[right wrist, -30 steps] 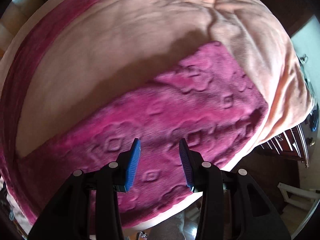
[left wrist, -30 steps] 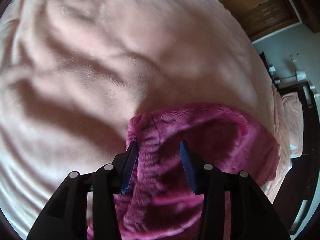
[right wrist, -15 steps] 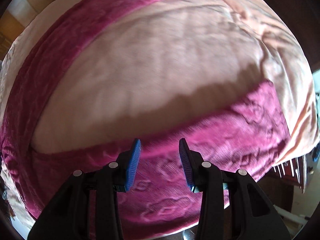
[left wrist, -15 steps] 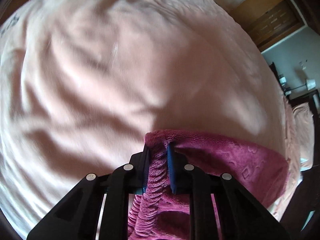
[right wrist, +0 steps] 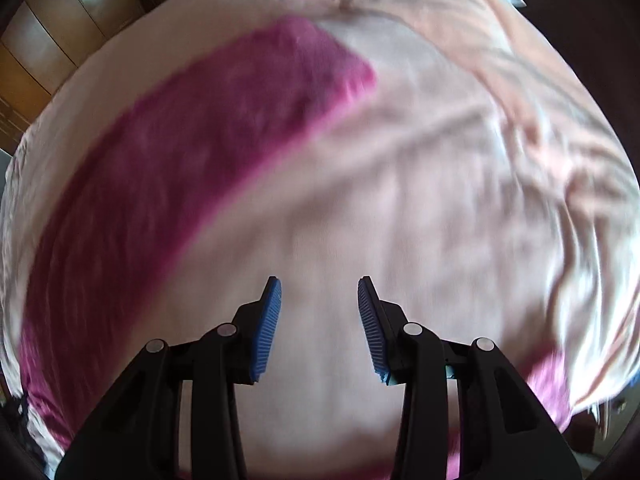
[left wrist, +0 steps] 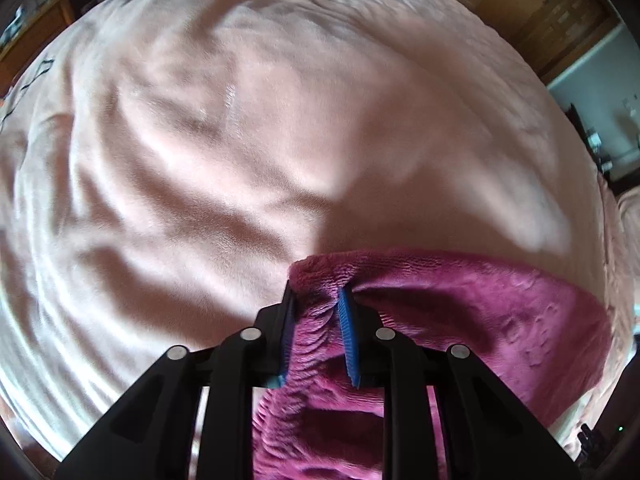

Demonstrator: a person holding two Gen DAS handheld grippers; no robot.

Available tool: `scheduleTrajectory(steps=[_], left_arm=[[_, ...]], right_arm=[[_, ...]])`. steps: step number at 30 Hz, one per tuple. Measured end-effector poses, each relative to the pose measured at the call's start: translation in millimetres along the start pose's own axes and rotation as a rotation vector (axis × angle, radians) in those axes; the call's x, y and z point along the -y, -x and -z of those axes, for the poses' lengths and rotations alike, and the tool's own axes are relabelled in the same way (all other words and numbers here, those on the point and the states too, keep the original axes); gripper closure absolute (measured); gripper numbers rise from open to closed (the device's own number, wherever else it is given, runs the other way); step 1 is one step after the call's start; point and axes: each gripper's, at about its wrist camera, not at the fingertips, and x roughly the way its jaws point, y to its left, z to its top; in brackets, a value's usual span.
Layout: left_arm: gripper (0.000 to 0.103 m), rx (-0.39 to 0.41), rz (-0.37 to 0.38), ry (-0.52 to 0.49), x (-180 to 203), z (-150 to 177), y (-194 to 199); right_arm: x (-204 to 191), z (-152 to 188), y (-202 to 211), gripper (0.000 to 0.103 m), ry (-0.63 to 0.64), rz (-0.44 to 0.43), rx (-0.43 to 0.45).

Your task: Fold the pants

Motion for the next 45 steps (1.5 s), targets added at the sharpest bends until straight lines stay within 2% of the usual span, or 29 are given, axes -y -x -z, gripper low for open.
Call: scheduleTrajectory(steps=[1,3,4,5,12,14,17,21,23,25,29,34,37,40,42,45], left_arm=[[0.079,0.004,-0.013,0.012,4,1,3],[0.068,0.017,-0.033,0.022,8,3,9],[0.058,0.023,-0.041,0.019,14,4,10],[0.054,0.021,-0.045,0.013,23,5,10],[0.050,-0.039,-0.070,0.049,55,9,7],[0.050,-0.065,-0.071,0.087,56,11,3],[0.050,-0.061,-0.061,0.119,60,8,2],[0.050,-0.054,-0.047,0.157,65,2,3],[0.050,-0.058,-0.048,0.163,70,-1,3],[0.049,-0.061,-0.056,0.153,75,-2,4],[0.049,-0.094,-0.083,0.149,80,-4,-5],[0.049,-0.133,-0.088,0.202,75,-3,-19],[0.049,-0.159,-0.085,0.285,62,-5,-24],[0.049,-0.178,-0.061,0.366,51,-8,-26],[0.049,-0.168,-0.035,0.414,46,-11,-22],[0.049,-0.149,0.007,0.472,44,-17,-17]], right_arm=[[-1,-18,-3,0.060,0.005,-0.012,0.009],[-6,-54,-9,0.053,0.017,-0.029,0.033],[-8,-72,-13,0.053,0.023,-0.032,0.044],[-11,-90,-17,0.052,0.027,-0.031,0.052],[-21,-186,-52,0.052,0.009,-0.040,0.051],[-22,-207,-62,0.052,-0.028,-0.050,0.015],[-23,-231,-83,0.052,-0.150,-0.102,-0.090],[-37,-255,-96,0.052,-0.191,-0.117,-0.124],[-43,-263,-99,0.052,-0.190,-0.099,-0.125],[-48,-268,-108,0.047,-0.193,-0.068,-0.142],[-50,-267,-127,0.047,-0.198,0.012,-0.184],[-64,-262,-141,0.047,-0.066,0.096,-0.207],[-69,-257,-141,0.050,0.006,0.118,-0.194],[-67,-252,-135,0.068,0.029,0.124,-0.183],[-59,-243,-123,0.086,0.009,0.107,-0.172],[-46,-228,-110,0.094,-0.025,0.070,-0.157]])
